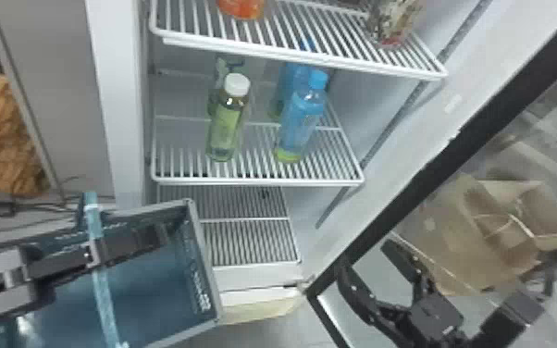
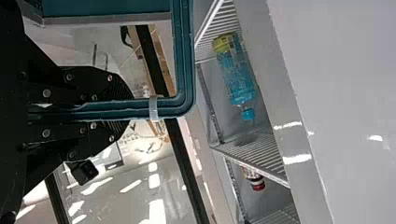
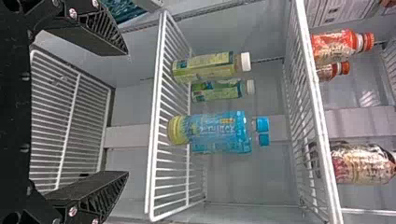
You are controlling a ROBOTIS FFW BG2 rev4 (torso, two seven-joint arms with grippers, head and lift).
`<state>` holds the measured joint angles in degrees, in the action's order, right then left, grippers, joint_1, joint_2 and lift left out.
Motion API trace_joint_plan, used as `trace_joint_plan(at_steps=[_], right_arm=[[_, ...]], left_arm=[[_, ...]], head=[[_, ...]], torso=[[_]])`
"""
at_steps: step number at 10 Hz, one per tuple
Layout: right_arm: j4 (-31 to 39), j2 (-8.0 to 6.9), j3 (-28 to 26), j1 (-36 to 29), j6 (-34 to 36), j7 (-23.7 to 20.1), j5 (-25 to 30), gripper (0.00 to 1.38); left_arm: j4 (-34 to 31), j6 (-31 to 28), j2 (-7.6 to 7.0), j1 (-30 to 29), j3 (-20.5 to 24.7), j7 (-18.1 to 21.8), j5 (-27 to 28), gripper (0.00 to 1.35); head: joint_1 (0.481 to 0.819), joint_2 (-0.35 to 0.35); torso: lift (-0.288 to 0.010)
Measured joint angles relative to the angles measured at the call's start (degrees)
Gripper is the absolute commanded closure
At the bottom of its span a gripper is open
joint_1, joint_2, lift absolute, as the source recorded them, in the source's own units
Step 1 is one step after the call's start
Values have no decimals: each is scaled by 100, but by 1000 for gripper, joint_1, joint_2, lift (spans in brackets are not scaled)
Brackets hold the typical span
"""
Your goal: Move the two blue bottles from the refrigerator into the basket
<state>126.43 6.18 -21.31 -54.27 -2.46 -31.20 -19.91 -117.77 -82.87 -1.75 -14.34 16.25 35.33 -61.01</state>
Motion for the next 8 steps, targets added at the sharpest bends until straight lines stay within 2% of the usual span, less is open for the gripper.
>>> trace_joint_plan(at_steps=[5, 8], right_arm=[[-743, 142, 435, 1024, -192, 19, -41, 139], [-1164, 183, 656, 1654, -272, 215, 13, 139]], left_arm=[[0, 18, 9, 9, 0, -5, -1, 1188], [0, 19, 5, 33, -24, -17, -1, 1188]], head=[[695, -350], [695, -350]], torso=[[-216], [-216]])
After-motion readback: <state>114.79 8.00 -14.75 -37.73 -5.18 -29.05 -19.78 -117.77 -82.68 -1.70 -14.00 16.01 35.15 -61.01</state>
